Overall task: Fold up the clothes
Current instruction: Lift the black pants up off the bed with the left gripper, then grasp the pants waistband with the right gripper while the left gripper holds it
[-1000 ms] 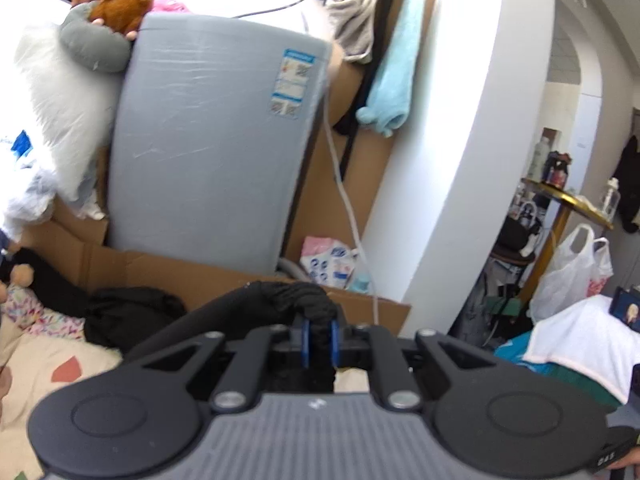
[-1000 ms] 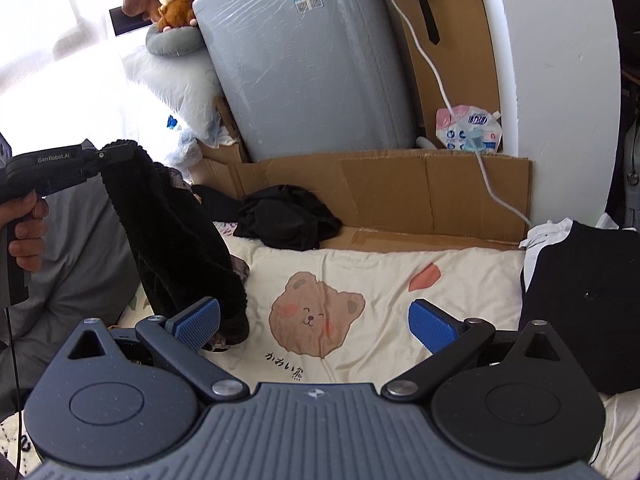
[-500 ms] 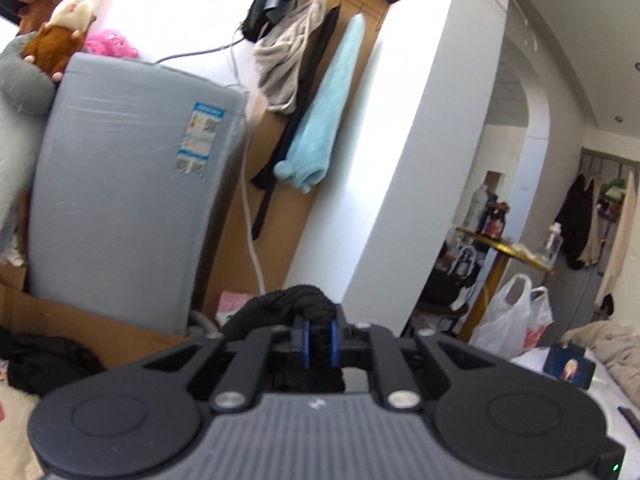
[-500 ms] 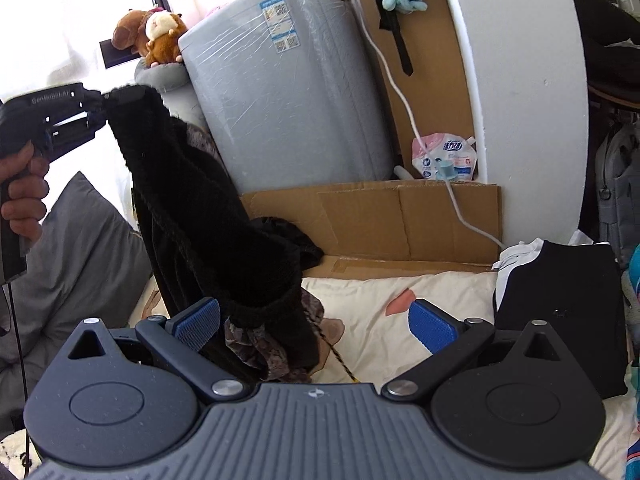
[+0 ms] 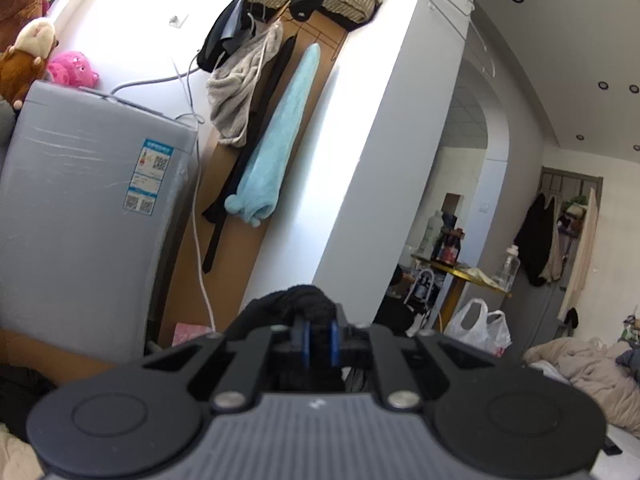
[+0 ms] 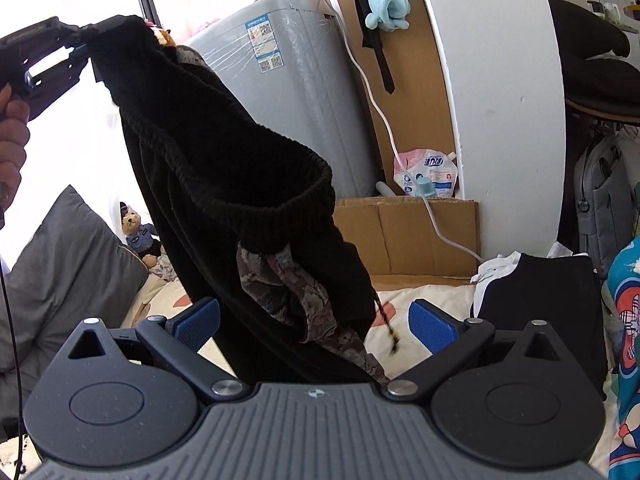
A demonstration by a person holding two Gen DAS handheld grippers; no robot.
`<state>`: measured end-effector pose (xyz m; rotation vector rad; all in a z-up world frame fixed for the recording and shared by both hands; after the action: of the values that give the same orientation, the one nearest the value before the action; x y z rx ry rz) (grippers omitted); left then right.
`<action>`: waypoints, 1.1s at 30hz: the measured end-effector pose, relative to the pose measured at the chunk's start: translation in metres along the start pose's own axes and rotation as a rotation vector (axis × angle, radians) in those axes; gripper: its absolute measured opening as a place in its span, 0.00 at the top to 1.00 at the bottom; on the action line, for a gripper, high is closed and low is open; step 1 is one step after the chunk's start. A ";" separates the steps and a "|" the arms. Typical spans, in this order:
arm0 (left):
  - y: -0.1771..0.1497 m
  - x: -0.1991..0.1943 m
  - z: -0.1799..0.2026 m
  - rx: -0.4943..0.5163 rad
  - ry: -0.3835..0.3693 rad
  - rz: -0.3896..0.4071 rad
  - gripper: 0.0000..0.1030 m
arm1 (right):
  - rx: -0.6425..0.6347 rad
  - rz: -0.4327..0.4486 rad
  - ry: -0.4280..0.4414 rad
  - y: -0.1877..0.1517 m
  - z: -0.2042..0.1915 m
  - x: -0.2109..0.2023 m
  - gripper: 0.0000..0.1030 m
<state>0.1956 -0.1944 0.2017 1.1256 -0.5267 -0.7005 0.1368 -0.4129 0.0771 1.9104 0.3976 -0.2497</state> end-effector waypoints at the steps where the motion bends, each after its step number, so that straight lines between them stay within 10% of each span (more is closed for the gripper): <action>1: -0.006 -0.002 -0.006 -0.002 0.008 -0.013 0.90 | -0.001 -0.006 0.002 -0.003 -0.001 0.001 0.00; 20: -0.101 -0.094 -0.098 0.002 -0.025 -0.242 0.90 | -0.143 -0.137 0.092 -0.050 -0.060 0.057 0.02; 33: -0.122 -0.099 -0.103 -0.013 -0.136 -0.300 0.90 | -0.409 -0.176 0.274 -0.058 -0.119 0.105 0.34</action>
<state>0.1721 -0.0890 0.0480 1.1619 -0.4714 -1.0449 0.2094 -0.2666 0.0327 1.5089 0.7427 -0.0152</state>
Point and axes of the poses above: each gripper's, at about its wrist camera, not at the fingertips, and x roughly the way its jaws point, z to its right, y to its top, the point moved 9 cm from there along x, roughly the way its jaws point, and after that the axes turned 10 degrees about z, right-handed, at the moved point
